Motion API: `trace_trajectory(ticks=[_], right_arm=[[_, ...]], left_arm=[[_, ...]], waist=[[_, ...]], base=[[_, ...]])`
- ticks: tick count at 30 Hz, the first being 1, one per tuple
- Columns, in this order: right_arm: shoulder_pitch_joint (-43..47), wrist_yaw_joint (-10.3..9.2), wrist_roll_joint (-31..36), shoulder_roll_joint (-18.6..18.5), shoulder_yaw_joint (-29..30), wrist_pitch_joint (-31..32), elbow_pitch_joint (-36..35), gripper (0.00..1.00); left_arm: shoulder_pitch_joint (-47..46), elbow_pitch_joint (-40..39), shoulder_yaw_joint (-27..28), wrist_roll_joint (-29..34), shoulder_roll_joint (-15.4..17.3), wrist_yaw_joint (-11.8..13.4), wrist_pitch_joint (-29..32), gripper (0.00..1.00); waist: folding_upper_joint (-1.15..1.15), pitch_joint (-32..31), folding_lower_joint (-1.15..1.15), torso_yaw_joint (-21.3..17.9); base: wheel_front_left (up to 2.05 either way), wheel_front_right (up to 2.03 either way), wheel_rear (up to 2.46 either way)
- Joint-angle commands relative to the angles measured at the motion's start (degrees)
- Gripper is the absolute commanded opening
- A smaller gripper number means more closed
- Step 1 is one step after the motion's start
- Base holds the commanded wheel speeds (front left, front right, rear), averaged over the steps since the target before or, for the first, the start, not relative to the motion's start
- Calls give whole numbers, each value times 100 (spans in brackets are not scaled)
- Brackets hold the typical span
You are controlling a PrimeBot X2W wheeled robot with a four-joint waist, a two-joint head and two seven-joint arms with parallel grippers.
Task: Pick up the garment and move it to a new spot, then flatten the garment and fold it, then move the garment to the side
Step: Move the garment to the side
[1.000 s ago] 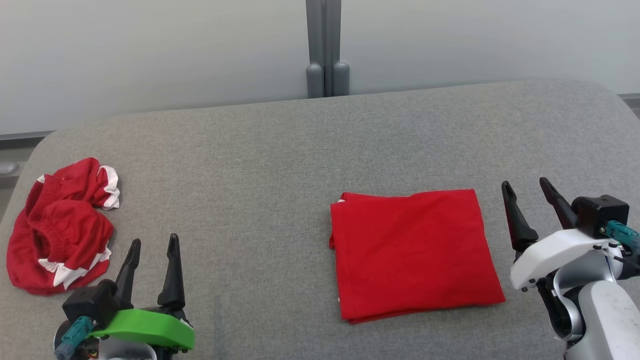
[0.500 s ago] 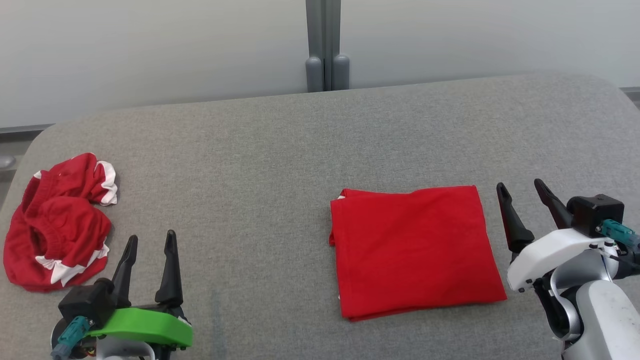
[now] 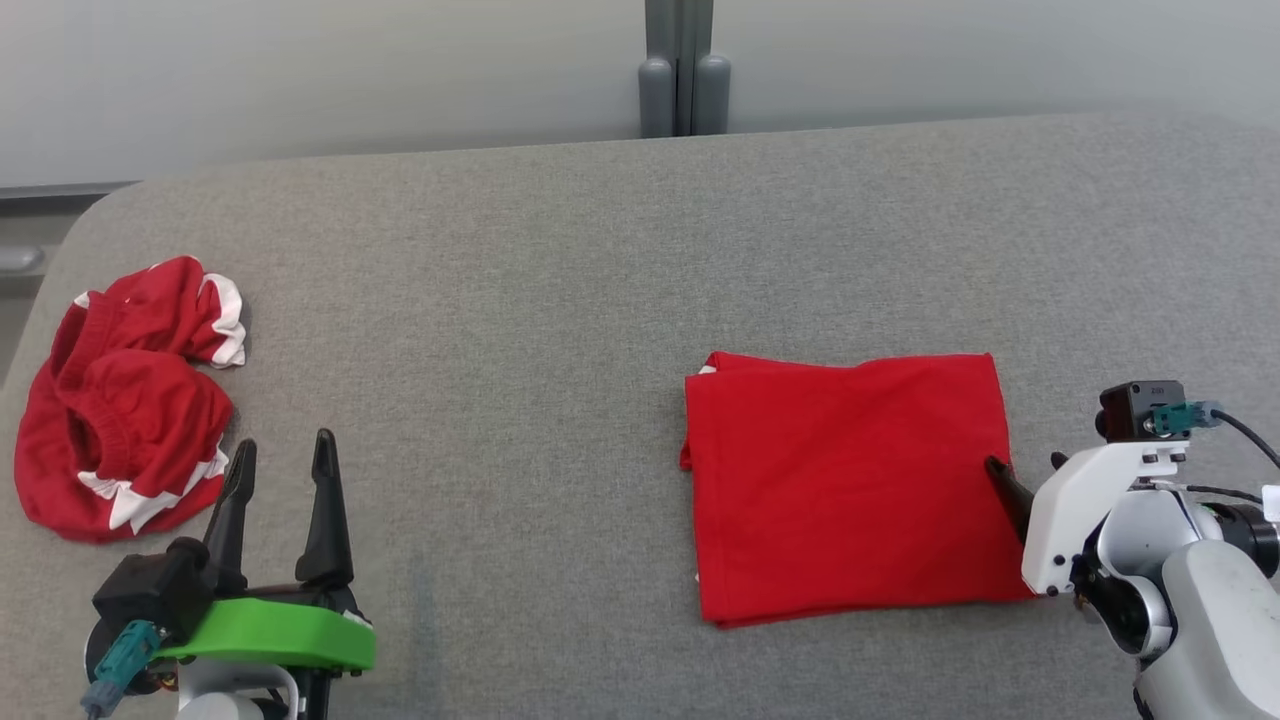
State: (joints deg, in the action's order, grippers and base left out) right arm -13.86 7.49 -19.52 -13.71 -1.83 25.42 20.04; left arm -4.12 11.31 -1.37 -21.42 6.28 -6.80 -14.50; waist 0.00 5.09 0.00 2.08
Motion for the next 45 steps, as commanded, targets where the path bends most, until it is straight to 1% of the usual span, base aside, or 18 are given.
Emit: trace_trajectory(ticks=[1,9,11,13,14,15,17,23,28,33,37,41,45], right_arm=[[-101,-1,-67,-2,-28,42,112,100],[-434,-1,-291,26,-135,342,943,100],[-486,-2,-267,42,-109,534,1235,100],[-543,-3,-284,52,-238,732,1394,100],[-608,-3,-296,25,-307,781,1410,24],[-689,-3,-277,-16,-359,787,1385,0],[-899,-3,-207,-163,-482,802,1311,0],[-1812,-6,-6,-812,-928,635,1029,0],[-2416,-6,-9,-1376,-1018,465,1102,0],[-2770,-6,81,-1877,-769,147,1330,0],[-3005,-6,295,-2227,-506,-215,1549,0],[-3204,-6,567,-2458,-169,-618,1774,0],[-3258,-6,913,-2638,266,-1025,1962,0]], left_arm=[[-100,-28,20,-31,45,25,-23,100],[-174,-34,-19,-34,52,18,-40,100],[-195,-27,-21,-40,67,13,-48,100],[-208,-34,-30,-40,69,10,-53,100],[-203,-56,-33,-30,64,20,-54,100],[-197,-82,-27,-26,64,31,-55,100],[-227,-126,-10,-21,78,35,-58,100],[-420,-350,76,6,133,50,-73,100],[-622,-641,101,111,172,54,-71,100],[-847,-983,123,228,309,59,-71,100],[-1015,-1285,145,278,455,70,-5,100],[-1127,-1563,183,294,569,85,81,100],[-1214,-1753,133,317,634,88,154,100]], waist=[[0,90,0,94],[0,234,0,271],[0,264,0,295],[0,307,0,308],[0,338,0,299],[0,375,0,276],[0,470,0,198],[0,879,0,-198],[0,1296,0,-555],[0,1747,0,-868],[0,2138,0,-1002],[0,2487,0,-1025],[0,2761,0,-907]], base=[[0,0,0],[0,0,0],[0,0,0],[0,0,0],[0,0,0],[0,0,0],[0,0,0],[0,0,0],[0,0,0],[0,0,0],[0,0,0],[0,0,0],[0,0,0]])
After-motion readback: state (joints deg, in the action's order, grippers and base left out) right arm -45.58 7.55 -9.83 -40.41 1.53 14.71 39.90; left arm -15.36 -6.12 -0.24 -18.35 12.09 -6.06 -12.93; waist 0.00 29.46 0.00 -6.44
